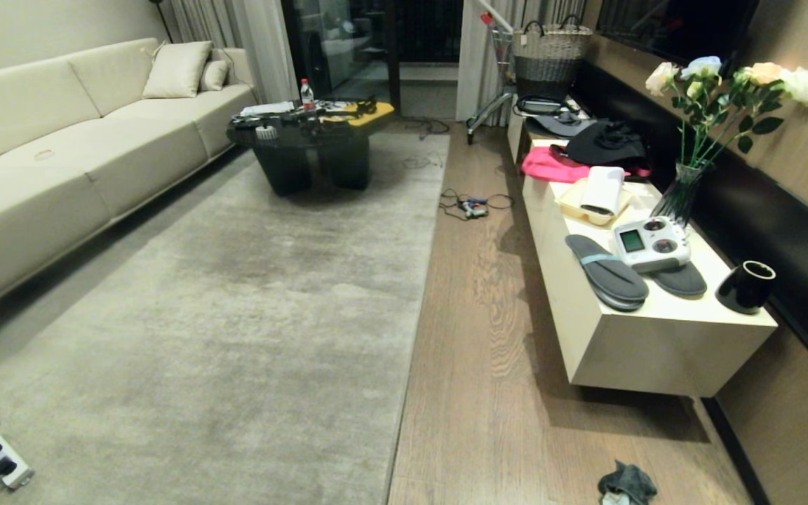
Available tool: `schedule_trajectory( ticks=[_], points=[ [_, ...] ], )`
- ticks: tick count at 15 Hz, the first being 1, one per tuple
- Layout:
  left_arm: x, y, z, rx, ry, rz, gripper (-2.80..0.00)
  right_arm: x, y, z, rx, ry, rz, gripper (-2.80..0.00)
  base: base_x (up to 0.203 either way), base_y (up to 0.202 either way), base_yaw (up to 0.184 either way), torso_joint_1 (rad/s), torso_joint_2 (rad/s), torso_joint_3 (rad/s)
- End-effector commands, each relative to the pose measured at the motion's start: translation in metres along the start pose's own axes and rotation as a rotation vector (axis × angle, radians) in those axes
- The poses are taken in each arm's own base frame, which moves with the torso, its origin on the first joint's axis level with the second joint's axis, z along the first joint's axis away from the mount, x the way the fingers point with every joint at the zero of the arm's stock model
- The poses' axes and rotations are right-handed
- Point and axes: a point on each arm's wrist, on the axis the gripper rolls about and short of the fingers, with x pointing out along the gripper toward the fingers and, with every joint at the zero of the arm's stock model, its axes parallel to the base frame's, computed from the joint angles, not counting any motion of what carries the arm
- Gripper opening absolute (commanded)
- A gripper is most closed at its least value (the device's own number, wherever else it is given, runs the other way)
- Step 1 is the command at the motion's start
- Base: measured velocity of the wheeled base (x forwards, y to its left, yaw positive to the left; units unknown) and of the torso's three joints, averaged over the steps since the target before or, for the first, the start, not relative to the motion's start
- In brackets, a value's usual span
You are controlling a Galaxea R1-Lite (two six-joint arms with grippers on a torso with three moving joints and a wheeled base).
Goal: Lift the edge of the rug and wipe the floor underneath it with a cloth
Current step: Pick up the rag
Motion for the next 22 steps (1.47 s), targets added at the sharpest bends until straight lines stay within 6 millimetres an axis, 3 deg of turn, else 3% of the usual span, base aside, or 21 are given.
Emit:
schedule_trajectory(
  ticks=[1,22],
  points=[
    [0.0001,0.0,0.0001,-0.001,0.001,0.0,-2.8,0.0001,0.0,0.0001,0.0,0.001,0.0,-2.8,0.0,0.0,0.0,0.0,0.0,0.0],
    [0.0001,0.0,0.0001,-0.002,0.001,0.0,-2.8,0.0,0.0,0.0001,0.001,-0.001,0.0,-2.8,0.0,0.0,0.0,0.0,0.0,0.0]
  ],
)
